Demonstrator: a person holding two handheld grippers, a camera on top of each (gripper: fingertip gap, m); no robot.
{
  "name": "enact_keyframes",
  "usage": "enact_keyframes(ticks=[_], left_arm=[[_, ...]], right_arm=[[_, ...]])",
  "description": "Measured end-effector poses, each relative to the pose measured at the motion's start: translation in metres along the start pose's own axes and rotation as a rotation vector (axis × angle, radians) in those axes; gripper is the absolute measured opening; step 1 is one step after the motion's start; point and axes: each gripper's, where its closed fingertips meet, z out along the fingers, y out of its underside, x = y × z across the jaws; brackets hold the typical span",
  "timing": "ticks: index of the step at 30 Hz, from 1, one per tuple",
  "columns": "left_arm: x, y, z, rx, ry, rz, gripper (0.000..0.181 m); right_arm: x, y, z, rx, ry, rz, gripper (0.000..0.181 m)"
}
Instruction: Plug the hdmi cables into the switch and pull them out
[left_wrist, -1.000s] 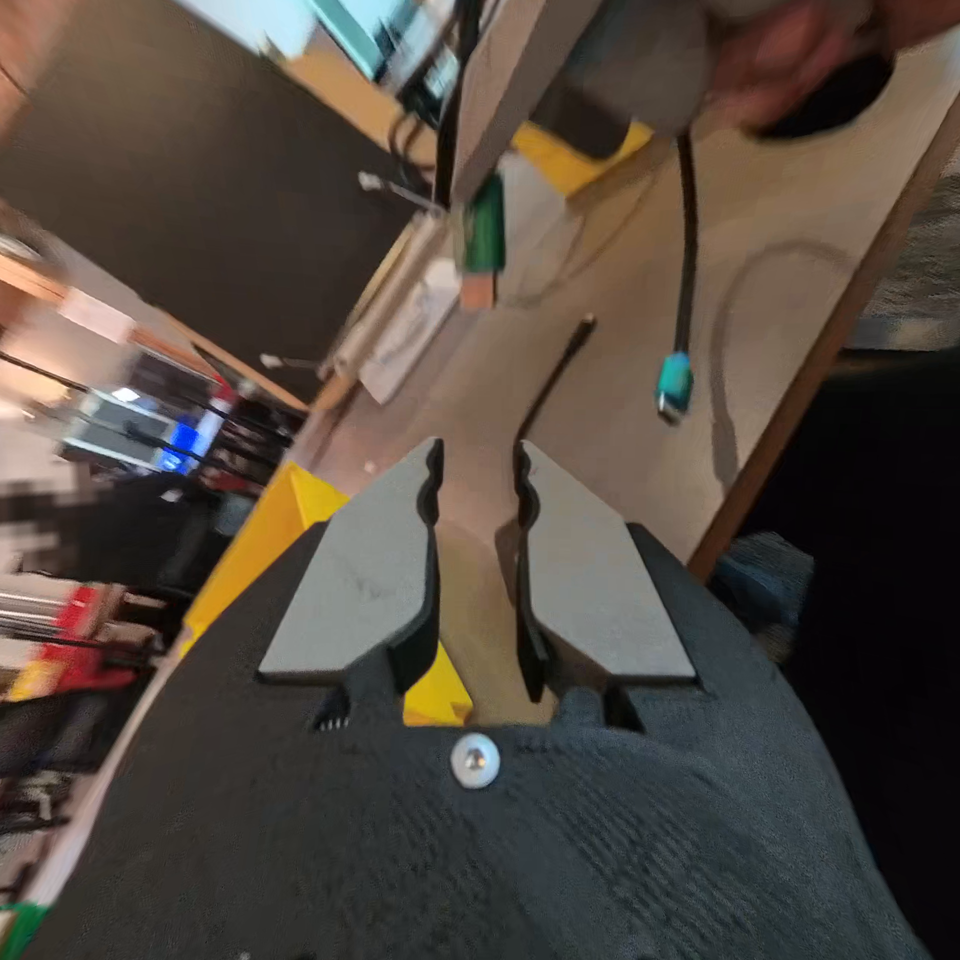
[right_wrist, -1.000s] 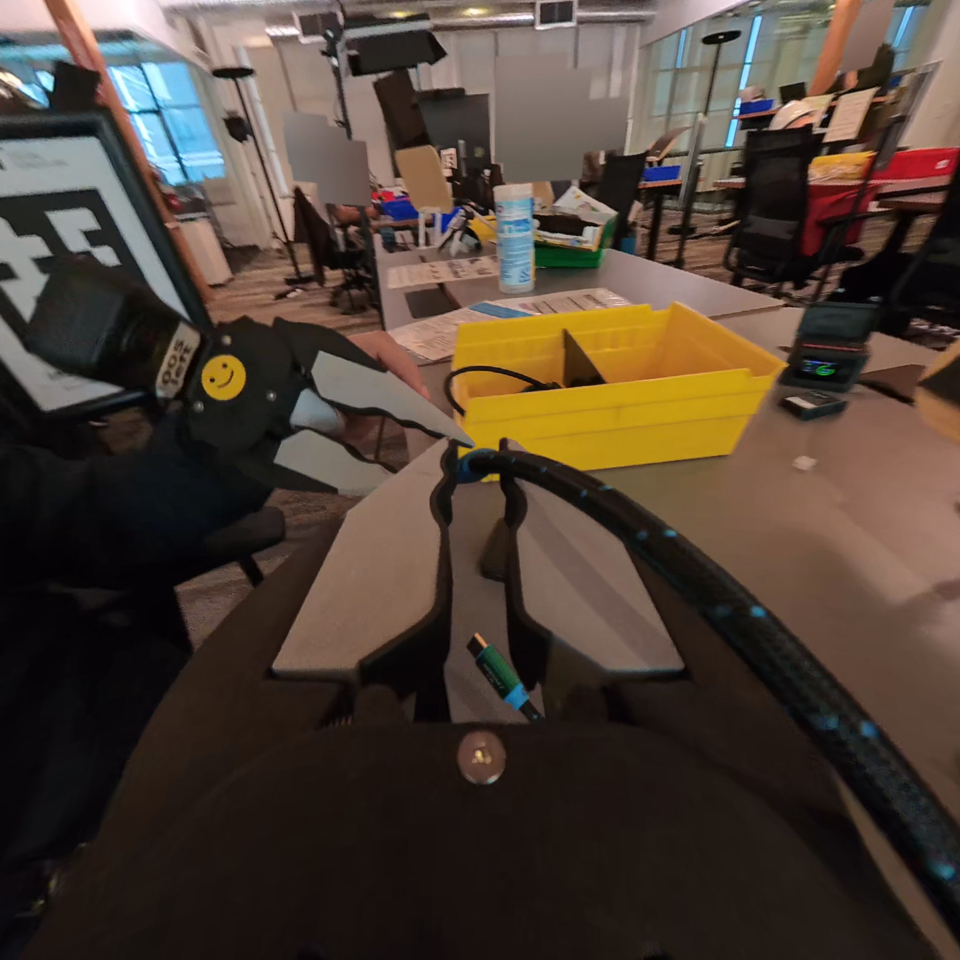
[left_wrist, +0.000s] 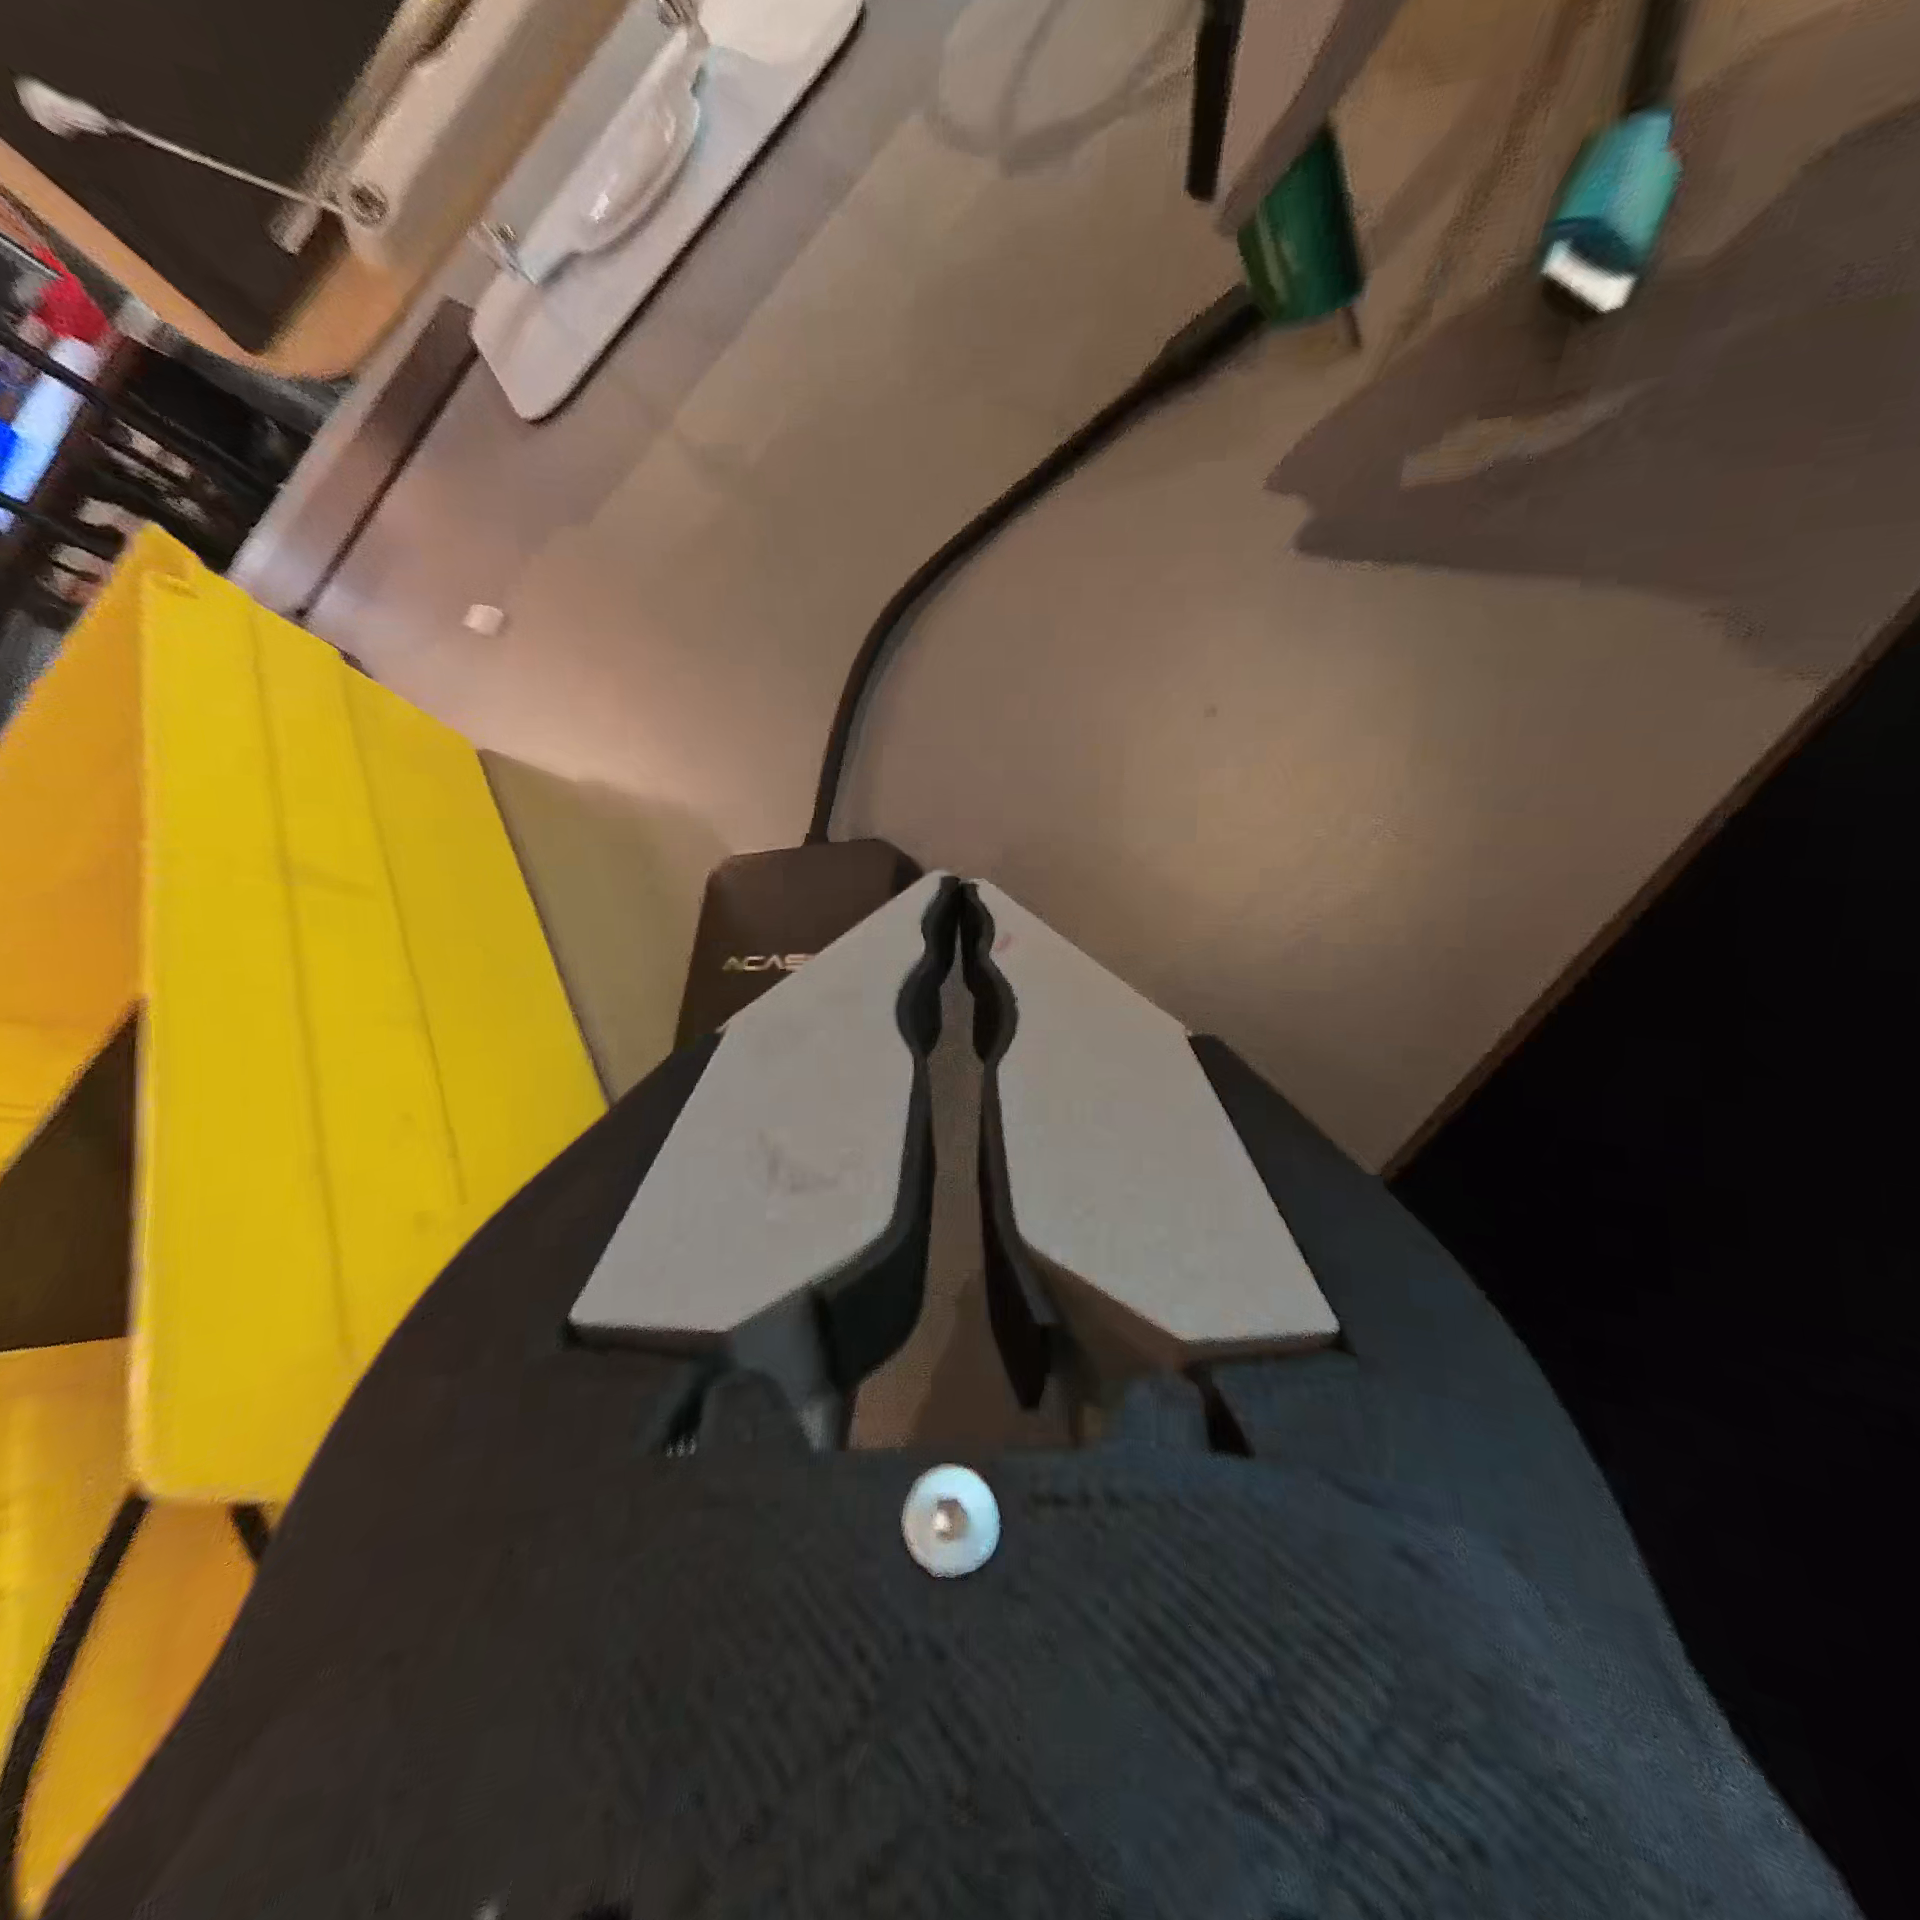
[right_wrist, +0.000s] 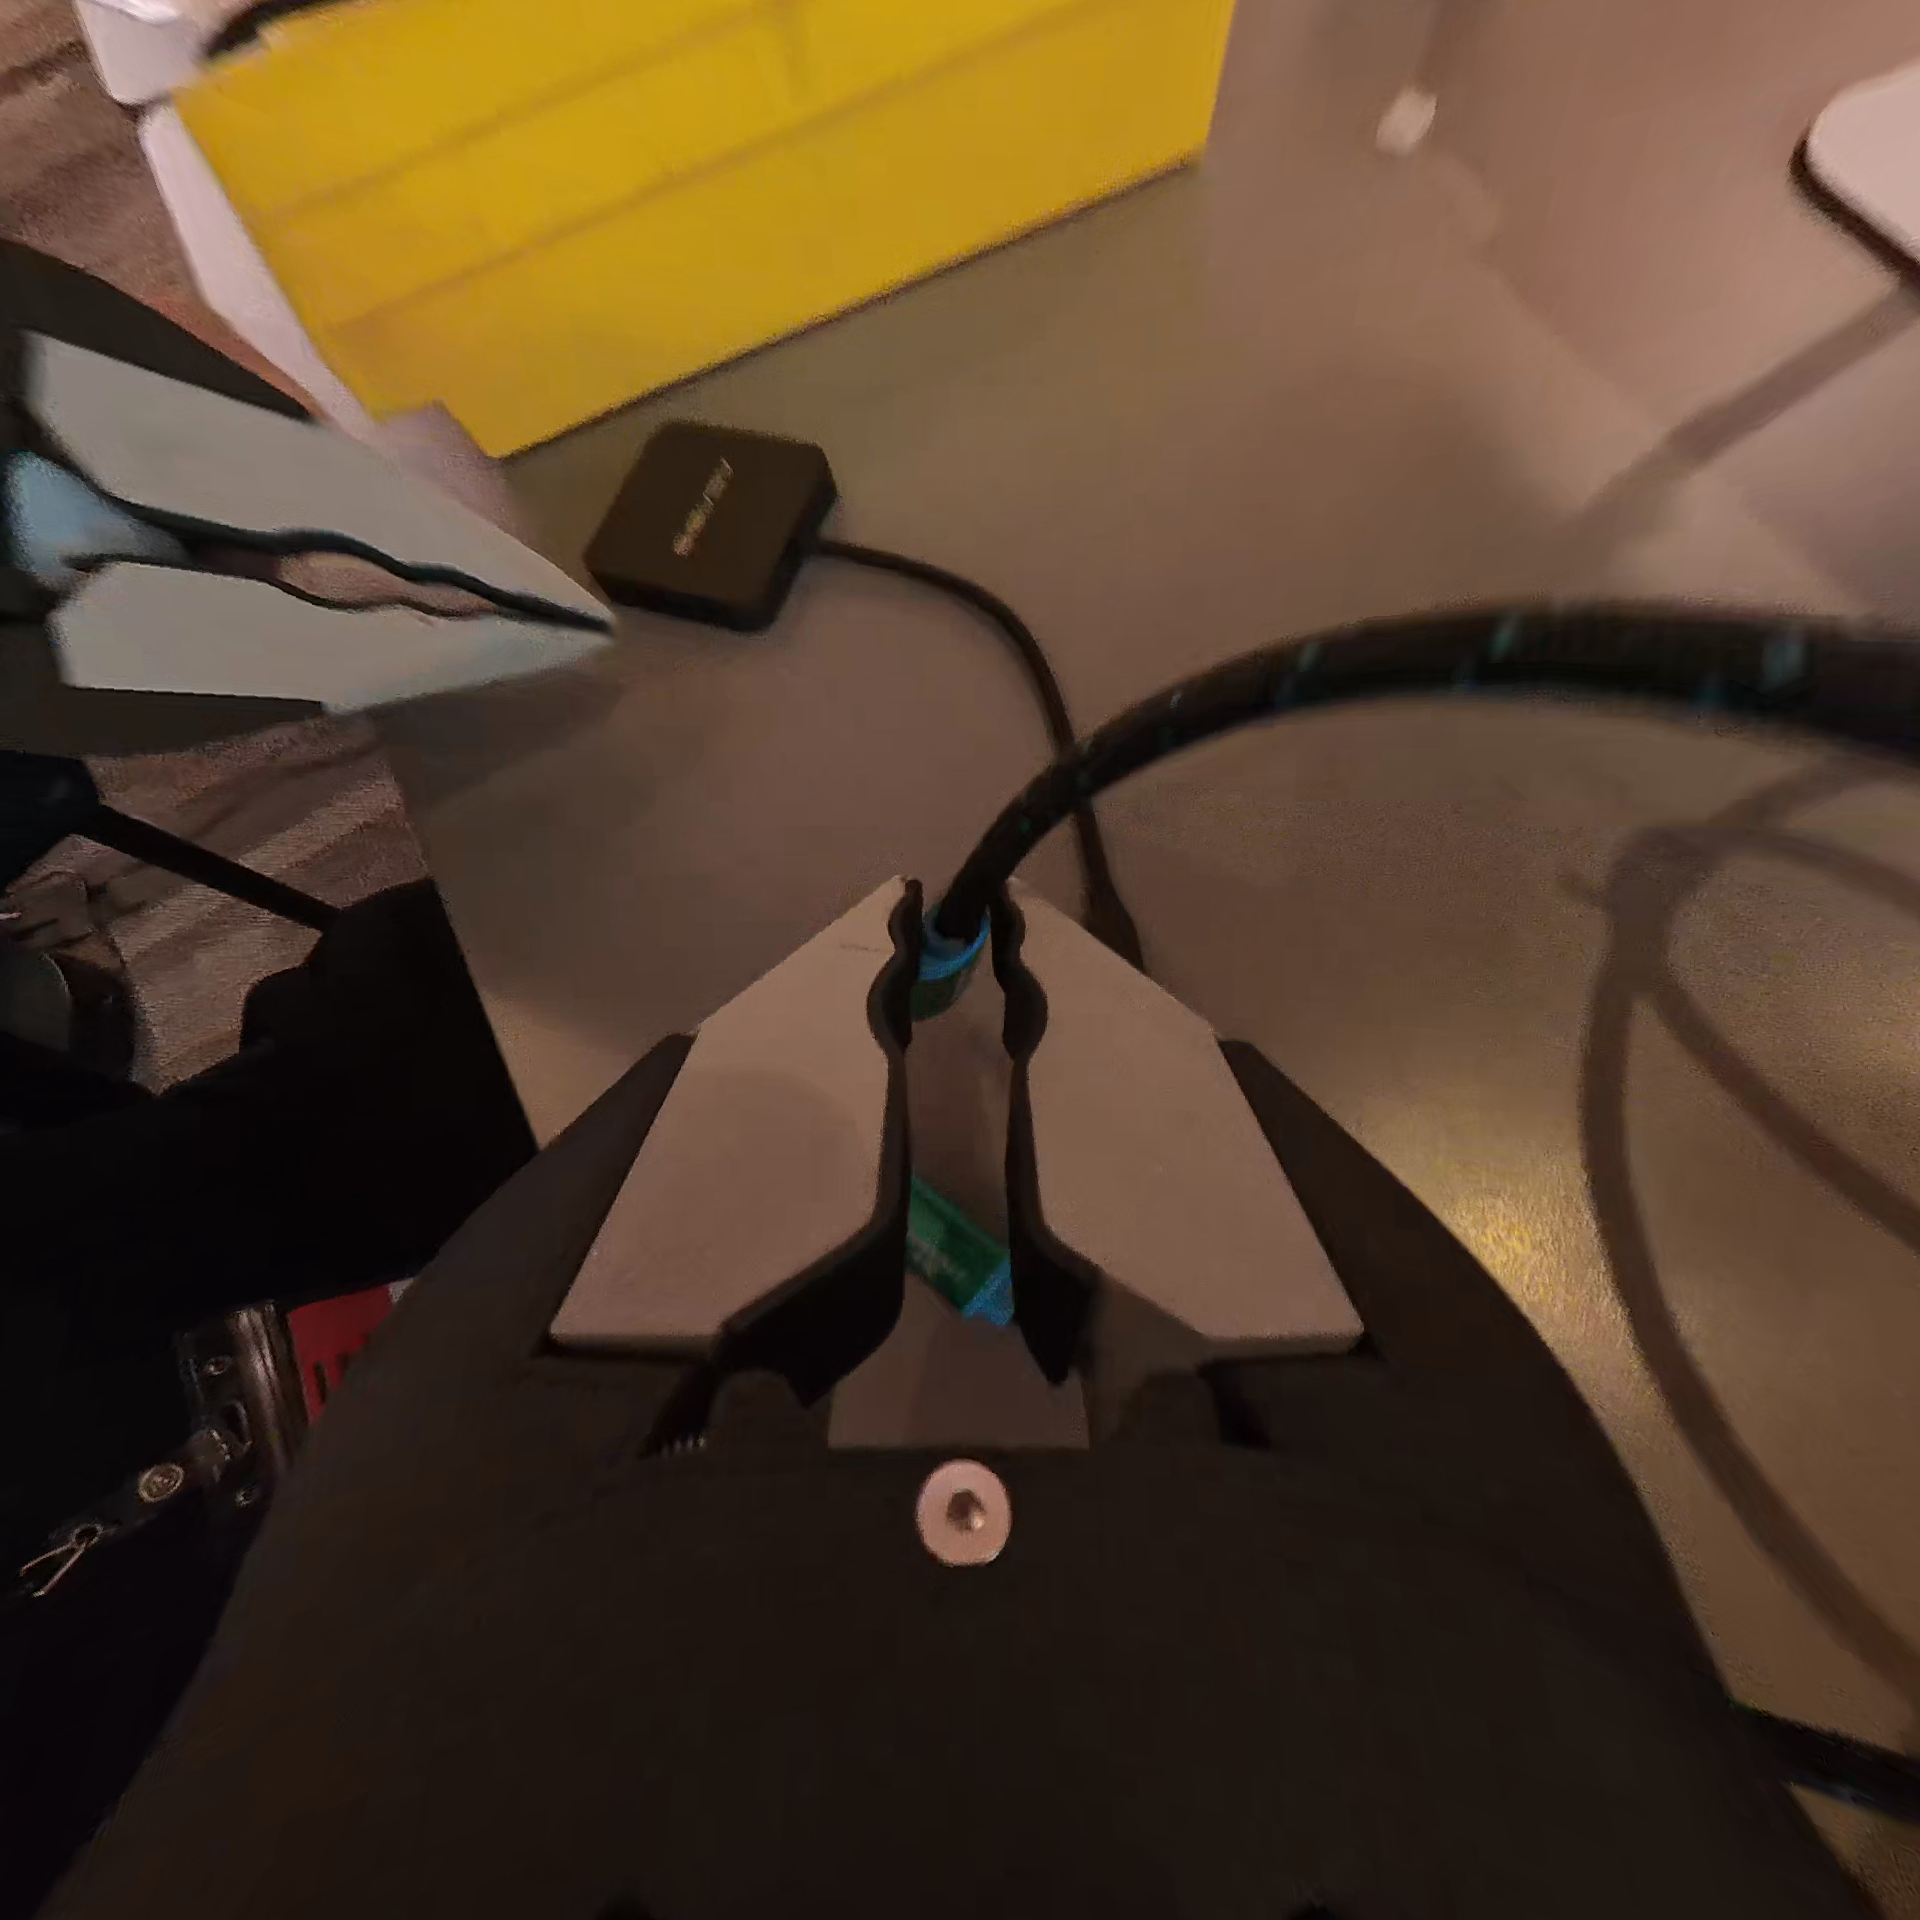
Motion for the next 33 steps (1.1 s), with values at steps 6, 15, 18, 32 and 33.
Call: enact_keyframes(ticks=[6, 15, 18, 32, 33], left_arm=[[-0.015, -0.017, -0.021, 0.066, -0.039, -0.010, 0.000], [-0.028, 0.007, -0.032, -0.035, -0.009, -0.037, 0.021], [-0.024, 0.005, -0.042, -0.015, 0.069, -0.087, 0.039], [-0.028, 0.027, -0.055, -0.059, 0.129, -0.076, 0.052], [-0.028, 0.030, -0.055, -0.065, 0.133, -0.073, 0.052]], right_arm=[[0.010, 0.027, -0.002, -0.164, -0.022, 0.056, 0.028], [-0.022, -0.018, -0.022, 0.048, -0.047, -0.147, 0.036], [-0.039, -0.024, -0.005, 0.084, -0.061, -0.229, 0.039], [-0.021, -0.058, 0.108, -0.082, -0.093, -0.518, 0.045], [-0.020, -0.056, 0.115, -0.102, -0.126, -0.539, 0.046]])
